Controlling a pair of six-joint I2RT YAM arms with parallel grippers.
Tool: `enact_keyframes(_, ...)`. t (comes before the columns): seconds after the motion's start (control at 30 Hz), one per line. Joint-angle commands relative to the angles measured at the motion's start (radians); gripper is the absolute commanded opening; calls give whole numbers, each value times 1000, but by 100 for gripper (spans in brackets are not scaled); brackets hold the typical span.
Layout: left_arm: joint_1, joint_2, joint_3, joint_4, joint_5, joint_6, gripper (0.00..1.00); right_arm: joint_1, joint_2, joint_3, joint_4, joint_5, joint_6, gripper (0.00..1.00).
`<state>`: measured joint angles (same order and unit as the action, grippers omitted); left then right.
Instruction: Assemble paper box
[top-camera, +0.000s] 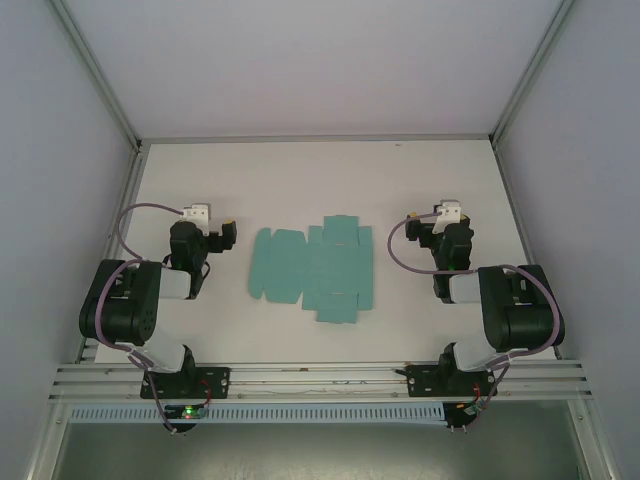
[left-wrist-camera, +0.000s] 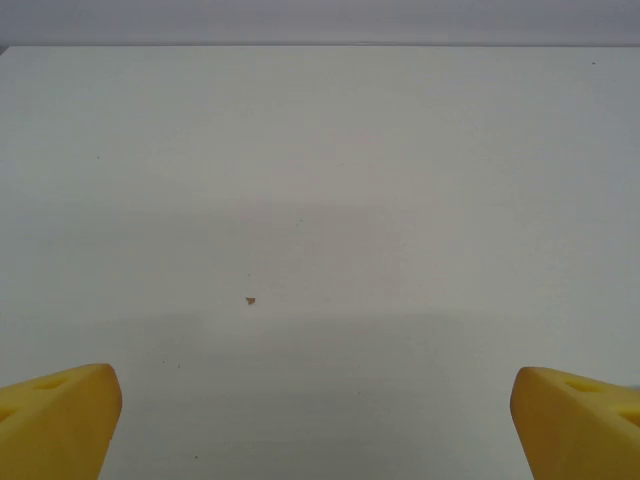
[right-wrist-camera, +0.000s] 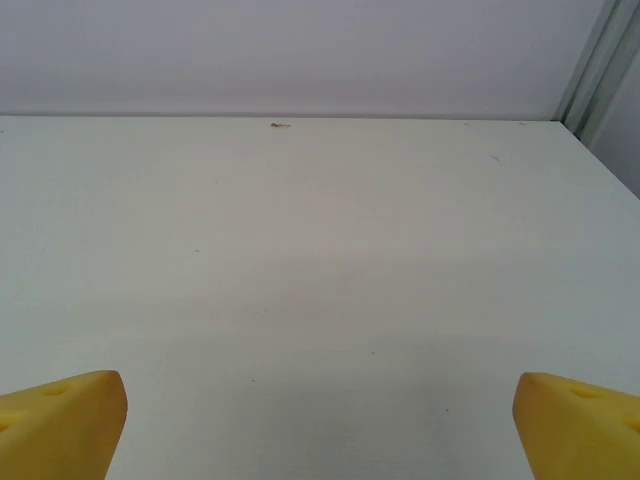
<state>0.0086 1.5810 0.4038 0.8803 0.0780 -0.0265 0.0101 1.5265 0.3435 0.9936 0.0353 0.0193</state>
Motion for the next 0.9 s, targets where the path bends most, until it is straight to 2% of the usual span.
enact_keyframes(0.0, 13, -23, -7, -6, 5, 8, 100, -4, -20, -8, 10, -12, -1, 99)
enact_keyframes(0.73, 14, -21, -4, -11, 6, 6, 100, -6, -19, -7, 9, -17, 2, 99)
enact_keyframes(0.87, 16, -31, 9, -38, -30, -8, 100, -8, -48, 0, -3, -15, -1, 98)
